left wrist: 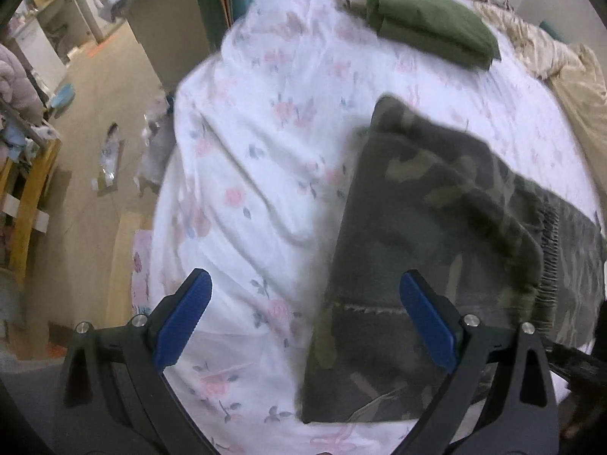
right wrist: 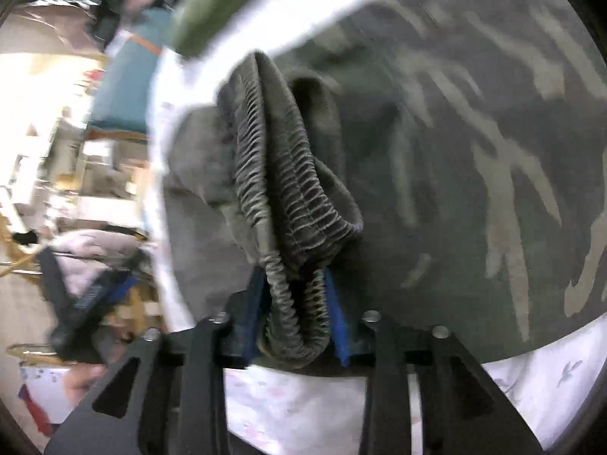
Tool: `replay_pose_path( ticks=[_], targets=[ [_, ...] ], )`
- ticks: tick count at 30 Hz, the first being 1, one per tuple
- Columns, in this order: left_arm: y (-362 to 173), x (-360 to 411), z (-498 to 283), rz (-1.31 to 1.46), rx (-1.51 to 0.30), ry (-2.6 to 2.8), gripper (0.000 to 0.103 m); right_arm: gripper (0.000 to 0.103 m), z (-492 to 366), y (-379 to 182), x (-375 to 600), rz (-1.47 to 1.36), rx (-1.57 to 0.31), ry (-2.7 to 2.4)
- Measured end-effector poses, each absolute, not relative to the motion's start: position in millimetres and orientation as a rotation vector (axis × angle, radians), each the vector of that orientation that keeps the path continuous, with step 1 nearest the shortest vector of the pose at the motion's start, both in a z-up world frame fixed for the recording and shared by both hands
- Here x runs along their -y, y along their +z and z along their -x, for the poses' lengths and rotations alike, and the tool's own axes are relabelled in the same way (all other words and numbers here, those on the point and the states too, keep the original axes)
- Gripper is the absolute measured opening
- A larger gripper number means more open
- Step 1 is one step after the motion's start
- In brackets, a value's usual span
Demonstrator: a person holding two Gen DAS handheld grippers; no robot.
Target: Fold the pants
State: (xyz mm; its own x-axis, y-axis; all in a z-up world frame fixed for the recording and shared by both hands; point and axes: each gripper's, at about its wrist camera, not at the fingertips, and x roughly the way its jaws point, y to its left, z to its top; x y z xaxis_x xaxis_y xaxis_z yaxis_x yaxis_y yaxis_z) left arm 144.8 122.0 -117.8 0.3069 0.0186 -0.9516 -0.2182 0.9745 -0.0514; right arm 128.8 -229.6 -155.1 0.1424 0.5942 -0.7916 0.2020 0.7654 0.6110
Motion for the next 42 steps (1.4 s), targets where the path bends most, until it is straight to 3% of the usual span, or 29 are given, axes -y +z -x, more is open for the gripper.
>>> replay_pose_path(
  ticks=[2,4,5,8,11,14,19,21,23,24,25,27,32,35,38,42],
  targets=[
    [-123.4,-126.1,-143.3,0.217,-1.283,0.160,0.098,0.051,-134.3,-155.7,232.5,-0.697,-1.469,0.302],
    [-125.1,-129.9,-140.9,0.236,-1.292,0.168,0.098,0.069,-144.8,-134.7,233.1,-0.623,-1.436,0.316],
    [-126.6,-131.3,-139.3,0.237,-1.299,0.167,0.098,0.073,-154.2,-113.0,232.6,-0.512,-1.392,0.314],
    [-136.4,-134.3,-135.2,0.249,-1.339,0.152,0.097,0.076,-182.7,-66.7,222.8,-0.225,-1.310,0.288],
    [-149.4,-134.5,-128.4,0.304,-1.395,0.098,0.076,0.078,-223.9,-32.4,195.9,-0.126,-1.245,0.372],
    [-163.3,-127.3,-122.9,0.310,-1.456,0.040,0.075,0.074,-274.7,-26.0,145.2,-0.140,-1.258,0.568],
    [-171.7,-126.6,-123.9,0.327,-1.465,0.004,0.071,0.057,-338.8,-72.0,58.6,-0.026,-1.349,0.688],
    [-177.7,-128.9,-126.4,0.380,-1.483,-0.045,0.048,0.056,-353.1,-96.2,37.9,0.026,-1.387,0.682],
    [-178.4,-125.7,-128.7,0.387,-1.488,-0.096,0.035,0.056,-356.2,-113.5,29.9,0.033,-1.429,0.707],
    [-177.7,-123.3,-129.2,0.383,-1.488,-0.120,0.026,0.050,-354.4,-119.1,26.7,0.040,-1.441,0.716],
    [-177.3,-120.9,-129.7,0.372,-1.490,-0.132,0.023,0.031,-353.8,-125.3,19.4,0.072,-1.449,0.727],
    [-177.3,-117.2,-129.8,0.351,-1.493,-0.142,0.013,0.002,-349.1,-132.1,1.5,0.162,-1.456,0.737],
    [-181.6,-111.6,-130.6,0.315,-1.512,-0.138,0.010,0.000,-348.8,-98.7,-1.5,0.204,-1.268,0.807],
    [-184.1,-105.6,-131.8,0.284,-1.525,-0.123,0.011,0.001,-350.6,-120.2,-14.6,0.275,-1.294,0.766],
    [-180.6,-95.7,-133.6,0.276,-1.520,-0.102,0.011,0.003,-349.6,-127.5,-8.0,0.298,-1.308,0.728],
    [-175.7,-94.4,-131.7,0.271,-1.517,-0.099,0.013,0.011,-333.2,-83.4,33.1,0.224,-1.205,0.708]
  ],
)
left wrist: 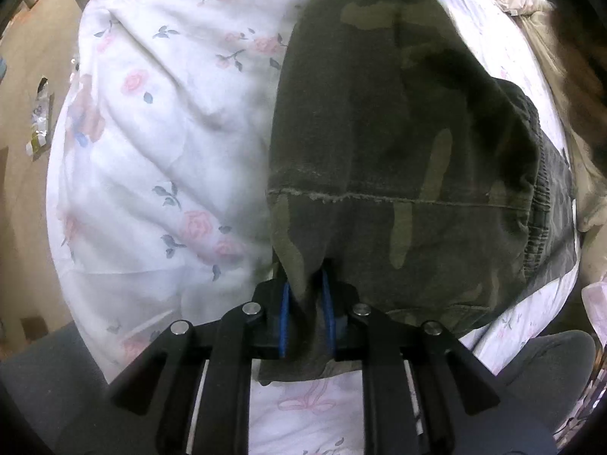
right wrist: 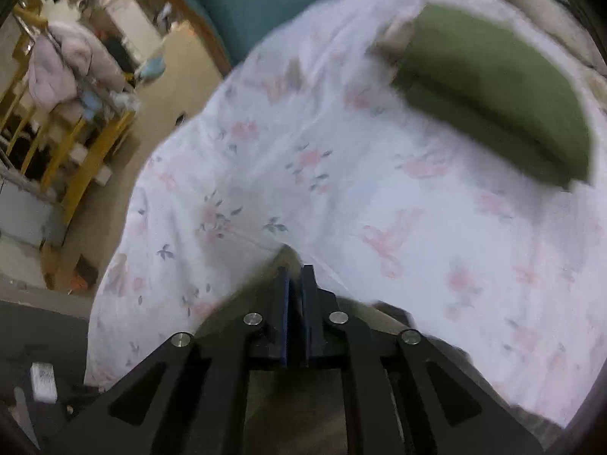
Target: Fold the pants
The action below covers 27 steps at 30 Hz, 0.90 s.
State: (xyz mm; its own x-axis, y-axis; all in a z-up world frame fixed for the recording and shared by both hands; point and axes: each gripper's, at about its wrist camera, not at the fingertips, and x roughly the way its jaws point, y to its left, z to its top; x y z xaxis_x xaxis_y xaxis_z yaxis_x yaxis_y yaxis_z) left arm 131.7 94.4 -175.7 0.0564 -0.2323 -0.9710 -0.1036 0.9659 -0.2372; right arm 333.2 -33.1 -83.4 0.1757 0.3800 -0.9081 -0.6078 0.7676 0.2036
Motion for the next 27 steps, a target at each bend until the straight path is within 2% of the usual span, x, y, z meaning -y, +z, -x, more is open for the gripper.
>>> replay_pose_path(
  ticks=[5,8,9,10,11,14,17,18,19,21,23,24,25,27],
  targets=[
    [-171.8,-91.2,-134.8,0.246,-1.517,-0.090,0.013,0.011,-283.5,-62.0,83.9,0.126,-1.212,0.746],
    [-169.1,-86.7,-137.3,0.236,-1.516,-0.082,0.013,0.008,-246.2,-97.5,90.6,0.065,-1.327,0.816],
    [-167.4,-87.7,-137.4,0.230,-1.513,-0.080,0.013,0.007,-239.3,-108.7,88.5,0.146,-1.311,0.757],
    [-166.0,-85.4,-137.0,0.228,-1.512,-0.081,0.013,0.000,-237.2,-117.0,87.0,0.229,-1.281,0.684],
    [-165.2,-83.2,-136.9,0.229,-1.509,-0.087,0.015,0.000,-239.0,-128.2,88.0,0.324,-1.234,0.590],
    [-167.0,-79.2,-135.3,0.215,-1.513,-0.096,0.018,0.000,-258.8,-151.5,115.0,0.193,-1.224,0.509],
    [-165.1,-75.8,-134.2,0.196,-1.515,-0.088,0.018,0.000,-251.9,-131.3,121.3,0.193,-1.120,0.419],
    [-163.0,-73.8,-134.1,0.189,-1.513,-0.085,0.018,0.004,-248.8,-120.2,126.8,0.204,-1.084,0.371],
    [-161.4,-73.2,-135.4,0.185,-1.512,-0.083,0.018,0.007,-249.8,-113.3,136.3,0.149,-1.102,0.369],
    [-157.2,-68.2,-136.1,0.179,-1.504,-0.082,0.017,0.007,-247.9,-100.8,153.4,0.000,-1.161,0.424],
    [-153.0,-65.4,-135.1,0.176,-1.486,-0.089,0.017,0.007,-231.2,-89.1,160.2,-0.031,-1.167,0.447],
    [-151.2,-64.5,-134.7,0.174,-1.482,-0.091,0.017,0.007,-226.2,-90.0,159.1,-0.019,-1.178,0.447],
    [-150.4,-62.8,-134.8,0.172,-1.481,-0.091,0.017,0.000,-220.6,-97.6,156.9,0.015,-1.197,0.426],
    [-150.8,-62.4,-132.7,0.164,-1.481,-0.091,0.017,0.000,-216.7,-121.6,151.6,0.128,-1.195,0.305]
  ],
)
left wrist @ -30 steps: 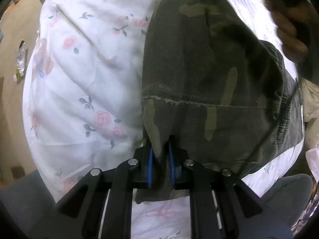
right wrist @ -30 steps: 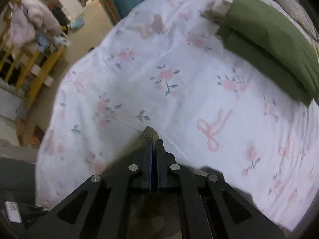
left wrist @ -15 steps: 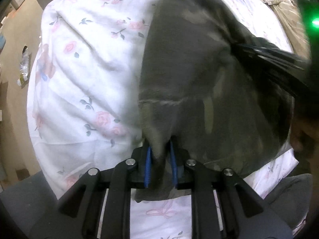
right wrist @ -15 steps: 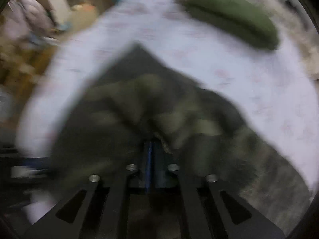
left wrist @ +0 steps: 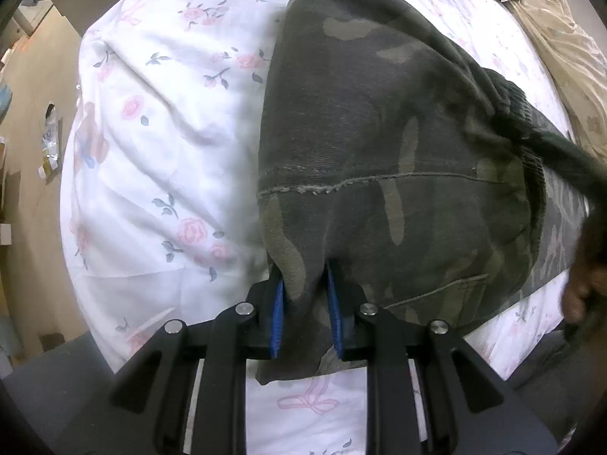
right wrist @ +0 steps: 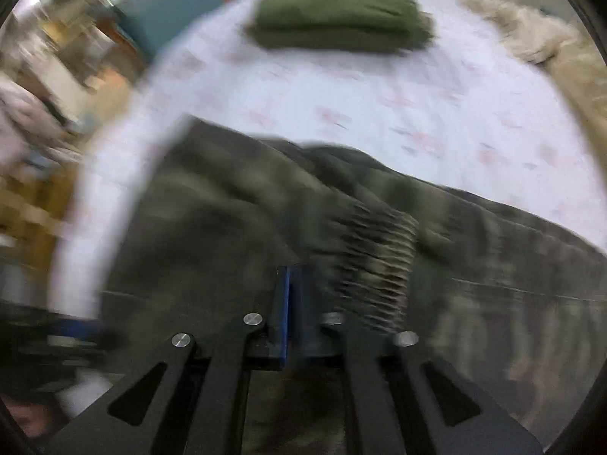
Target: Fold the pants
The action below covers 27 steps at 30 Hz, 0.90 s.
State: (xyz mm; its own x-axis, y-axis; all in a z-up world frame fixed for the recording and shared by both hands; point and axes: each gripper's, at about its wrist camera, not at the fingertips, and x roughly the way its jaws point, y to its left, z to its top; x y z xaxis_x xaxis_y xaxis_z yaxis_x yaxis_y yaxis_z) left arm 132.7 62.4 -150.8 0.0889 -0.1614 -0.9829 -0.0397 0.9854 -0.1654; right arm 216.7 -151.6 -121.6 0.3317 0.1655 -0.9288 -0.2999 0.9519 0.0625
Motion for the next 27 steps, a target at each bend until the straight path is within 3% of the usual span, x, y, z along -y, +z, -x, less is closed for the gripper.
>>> replay_pose_path(
  ticks=[4,7,9,11,13,14,15,20,24,27],
  targets=[
    [-140.8,-57.5,-129.4,0.146,-1.465,-0.091,0.018,0.000,-216.0,-144.3,152.2,0.198,-1.147,0.246],
    [-122.2,-61.4,-121.6,0.153,-1.420,-0.087,0.021,0.000,-214.5,-121.7,164.4,0.057,-1.168,0.294],
    [-101.6,-58.9,-117.0,0.150,-1.353,-0.100,0.041,0.002,-198.9,-91.5,188.8,-0.072,-1.118,0.328],
    [-82.8,-54.6,-113.8,0.117,-1.269,-0.102,0.052,0.006,-179.1,-70.0,217.5,-0.184,-1.085,0.328],
    [-70.5,-43.2,-111.4,0.096,-1.191,-0.116,0.065,0.040,-160.9,-60.1,248.6,-0.309,-1.063,0.289],
    [-66.8,-36.4,-112.2,0.090,-1.169,-0.125,0.070,0.080,-150.2,-59.1,265.5,-0.382,-1.061,0.248],
    [-65.0,-28.5,-114.1,0.096,-1.159,-0.142,0.070,0.098,-135.3,-59.9,283.9,-0.465,-1.045,0.190],
    [-80.4,3.9,-125.9,0.175,-1.165,-0.250,0.070,0.098,-66.2,-120.5,335.5,-0.947,-1.076,0.057],
    [-93.7,35.5,-137.7,0.104,-1.158,-0.290,0.070,0.098,-33.6,-177.9,348.6,-1.168,-1.115,-0.021],
    [-119.1,44.3,-141.8,0.121,-1.221,-0.292,0.070,0.094,-31.3,-192.7,377.1,-1.226,-1.016,-0.081]
  ],
)
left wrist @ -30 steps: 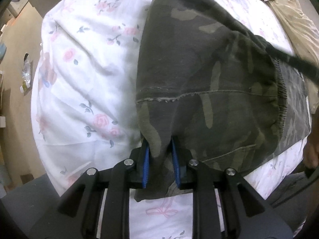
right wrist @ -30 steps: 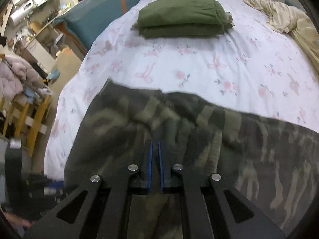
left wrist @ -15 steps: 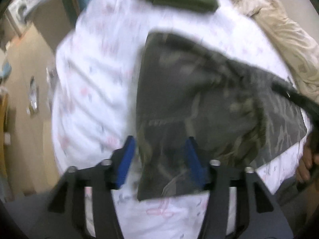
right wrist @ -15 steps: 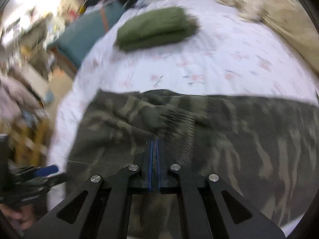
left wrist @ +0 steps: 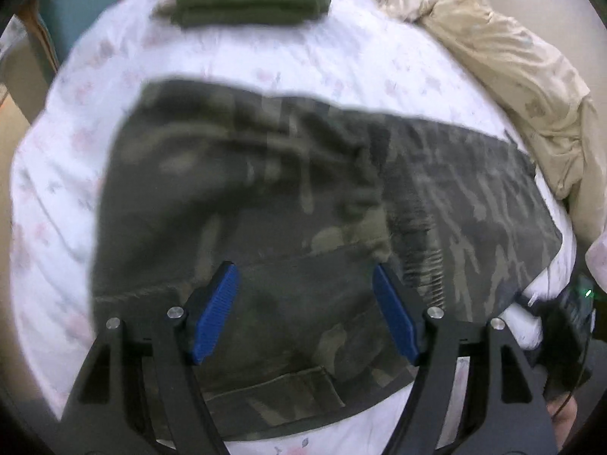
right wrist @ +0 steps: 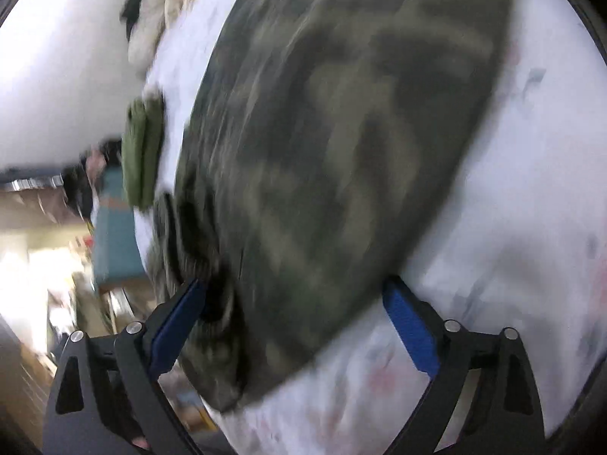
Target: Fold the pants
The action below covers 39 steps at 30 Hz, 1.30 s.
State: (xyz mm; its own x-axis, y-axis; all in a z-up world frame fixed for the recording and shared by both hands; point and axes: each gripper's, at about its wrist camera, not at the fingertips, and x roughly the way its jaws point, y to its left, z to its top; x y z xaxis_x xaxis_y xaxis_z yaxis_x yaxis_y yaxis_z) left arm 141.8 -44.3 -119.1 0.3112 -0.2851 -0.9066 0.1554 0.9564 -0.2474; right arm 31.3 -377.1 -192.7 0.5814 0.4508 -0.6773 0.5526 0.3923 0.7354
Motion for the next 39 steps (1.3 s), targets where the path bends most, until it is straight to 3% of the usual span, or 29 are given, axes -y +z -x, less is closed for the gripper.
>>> replay_pose_path(
  ticks=[9,17,18,19,20,21,22,31,39],
  targets=[
    [-139.0,43.7,-139.4,0.125,-1.248,-0.284,0.071,0.094,-49.4,-174.4,533.7,-1.234,-0.699,-0.405],
    [-138.5,43.4,-141.4,0.133,-1.266,-0.293,0.072,0.089,-67.4,-173.0,620.1,-1.115,-0.625,-0.572],
    [-138.6,43.5,-141.4,0.134,-1.267,-0.296,0.072,0.081,-70.2,-170.6,619.9,-1.095,-0.616,-0.580],
    [-138.8,42.2,-140.6,0.138,-1.267,-0.301,0.072,0.059,-72.5,-167.7,619.2,-1.062,-0.612,-0.591],
    [-138.8,41.0,-139.8,0.140,-1.266,-0.305,0.072,0.045,-76.9,-168.6,617.9,-1.043,-0.622,-0.603],
    [-138.8,40.6,-139.4,0.139,-1.265,-0.307,0.072,0.022,-76.1,-167.4,619.6,-1.032,-0.636,-0.631],
    [-138.6,39.3,-138.8,0.139,-1.265,-0.308,0.072,0.011,-72.2,-166.4,623.1,-1.038,-0.629,-0.647],
    [-136.4,38.8,-139.0,0.152,-1.277,-0.289,0.072,0.008,-93.2,-95.6,576.3,-0.881,-0.537,-0.431],
    [-133.5,39.2,-134.8,0.150,-1.279,-0.286,0.072,0.008,-139.7,-33.3,473.4,-0.736,-0.543,-0.136]
  ],
)
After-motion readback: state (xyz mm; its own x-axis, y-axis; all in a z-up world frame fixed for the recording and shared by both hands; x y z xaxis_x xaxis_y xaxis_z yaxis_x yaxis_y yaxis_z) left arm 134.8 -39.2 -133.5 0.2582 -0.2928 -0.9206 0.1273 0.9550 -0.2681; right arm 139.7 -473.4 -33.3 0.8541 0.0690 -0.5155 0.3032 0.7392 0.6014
